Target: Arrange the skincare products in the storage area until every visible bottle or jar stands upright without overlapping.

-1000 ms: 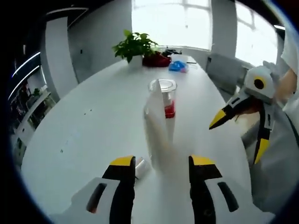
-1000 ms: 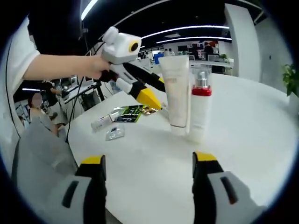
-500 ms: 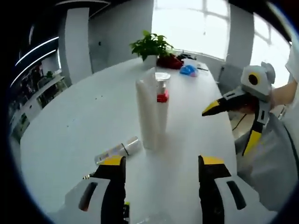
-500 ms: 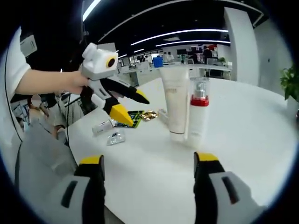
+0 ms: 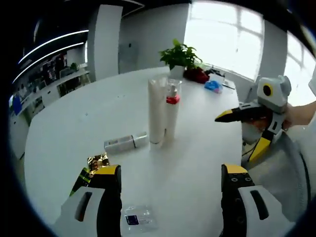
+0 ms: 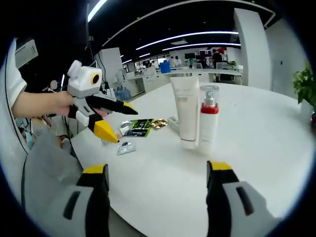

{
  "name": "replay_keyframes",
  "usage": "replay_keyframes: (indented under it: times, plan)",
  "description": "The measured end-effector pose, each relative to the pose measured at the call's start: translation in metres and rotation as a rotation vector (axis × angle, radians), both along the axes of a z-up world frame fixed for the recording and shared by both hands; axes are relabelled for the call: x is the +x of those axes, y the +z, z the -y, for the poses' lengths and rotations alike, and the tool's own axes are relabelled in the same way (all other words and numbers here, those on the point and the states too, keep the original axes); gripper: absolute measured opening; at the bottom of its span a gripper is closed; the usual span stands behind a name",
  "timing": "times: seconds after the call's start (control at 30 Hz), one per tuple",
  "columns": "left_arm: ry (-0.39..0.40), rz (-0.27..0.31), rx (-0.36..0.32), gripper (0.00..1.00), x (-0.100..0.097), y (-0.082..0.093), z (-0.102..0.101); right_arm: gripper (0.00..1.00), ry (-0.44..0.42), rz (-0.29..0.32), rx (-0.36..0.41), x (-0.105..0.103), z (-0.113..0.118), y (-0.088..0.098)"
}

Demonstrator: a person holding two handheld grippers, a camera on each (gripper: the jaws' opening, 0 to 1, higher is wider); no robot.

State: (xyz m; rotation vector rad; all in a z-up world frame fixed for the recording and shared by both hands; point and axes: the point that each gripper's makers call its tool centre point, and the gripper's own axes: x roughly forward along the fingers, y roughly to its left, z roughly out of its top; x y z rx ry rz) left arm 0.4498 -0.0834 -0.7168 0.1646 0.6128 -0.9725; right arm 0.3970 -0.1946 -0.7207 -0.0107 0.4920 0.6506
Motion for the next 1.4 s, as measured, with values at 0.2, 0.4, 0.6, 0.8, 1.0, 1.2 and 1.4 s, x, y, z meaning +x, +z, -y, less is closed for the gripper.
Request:
replay_keyframes:
  times: [0.2,0.4,0.6,0.8,1.0,1.2,1.4]
  plan:
    - [0.067,-0.018,-0.030,0.88,-0.019,0.002,-0.017,0.85,-0.006,-0.001,0.002,-0.005,-0.001,0.004]
    - [0.160,-0.009,-0.029,0.95,-0.028,0.004,-0.038,0.85,-0.001,-0.005,-0.009,-0.012,-0.002,0.005]
    - [0.221,-0.011,-0.047,0.97,-0.041,0.007,-0.053,0.85,-0.015,0.010,-0.003,-0.016,0.001,0.013]
    - [0.294,-0.018,-0.077,0.97,-0.053,0.011,-0.067,0.85,-0.023,0.017,0.007,-0.023,0.001,0.018]
    - [0.306,-0.012,-0.094,0.97,-0.069,0.015,-0.077,0.86,-0.029,0.022,0.003,-0.027,0.002,0.021]
    - [0.326,-0.005,-0.075,0.97,-0.077,0.013,-0.086,0.86,-0.040,0.038,0.008,-0.032,-0.001,0.025]
    - [0.326,-0.001,-0.072,0.97,-0.084,0.010,-0.089,0.85,-0.053,0.051,0.001,-0.029,0.003,0.024]
